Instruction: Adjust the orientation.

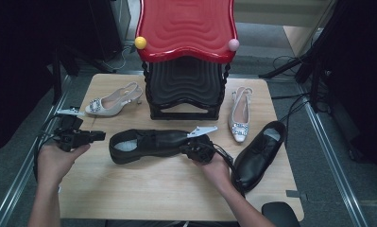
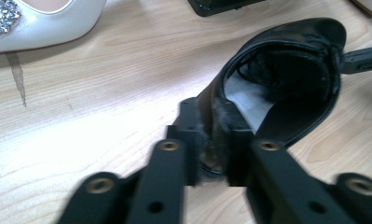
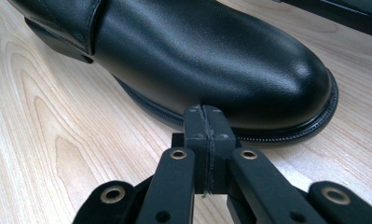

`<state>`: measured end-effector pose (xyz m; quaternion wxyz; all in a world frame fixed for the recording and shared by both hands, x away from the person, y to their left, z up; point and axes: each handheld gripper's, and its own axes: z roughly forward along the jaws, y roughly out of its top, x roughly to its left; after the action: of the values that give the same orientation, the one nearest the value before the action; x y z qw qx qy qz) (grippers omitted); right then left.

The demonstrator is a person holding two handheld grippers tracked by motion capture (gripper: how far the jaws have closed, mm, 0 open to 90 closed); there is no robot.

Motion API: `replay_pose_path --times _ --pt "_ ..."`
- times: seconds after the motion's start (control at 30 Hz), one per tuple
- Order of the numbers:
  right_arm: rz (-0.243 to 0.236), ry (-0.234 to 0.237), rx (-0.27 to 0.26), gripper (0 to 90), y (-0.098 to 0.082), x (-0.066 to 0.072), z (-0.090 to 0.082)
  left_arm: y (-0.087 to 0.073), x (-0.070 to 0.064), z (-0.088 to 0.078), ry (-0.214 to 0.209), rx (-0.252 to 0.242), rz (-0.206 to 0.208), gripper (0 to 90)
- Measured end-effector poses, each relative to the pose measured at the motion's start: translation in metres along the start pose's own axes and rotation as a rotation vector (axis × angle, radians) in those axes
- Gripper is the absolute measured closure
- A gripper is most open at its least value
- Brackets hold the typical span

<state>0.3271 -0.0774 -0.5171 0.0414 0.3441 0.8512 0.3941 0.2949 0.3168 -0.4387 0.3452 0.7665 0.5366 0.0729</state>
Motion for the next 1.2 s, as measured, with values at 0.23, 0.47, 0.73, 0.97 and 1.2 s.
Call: replay_pose_path --times 0.23,0.47,0.73,0.97,1.2 --pt "-0.014 0.012 -0.013 90.0 0.0 0.002 -0.003 -0.002 0.008 0.013 -0.009 0.015 0.01 90.0" --pt "-0.015 0.011 -0.007 90.0 -0.005 0.007 -0.005 0.002 0.014 0.035 -0.015 0.021 0.027 90.0" --pt "-0.018 0.008 -0.002 90.0 -0.009 0.01 -0.008 0.007 0.01 0.05 -0.021 0.049 0.064 90.0" --pt "-0.003 0.026 -0.005 90.0 -0.011 0.011 -0.008 0.009 0.007 0.053 -0.011 0.049 0.07 90.0" --pt "-0.006 0.036 -0.003 90.0 -0.01 0.012 -0.006 0.007 0.005 0.051 -0.036 0.075 0.067 90.0"
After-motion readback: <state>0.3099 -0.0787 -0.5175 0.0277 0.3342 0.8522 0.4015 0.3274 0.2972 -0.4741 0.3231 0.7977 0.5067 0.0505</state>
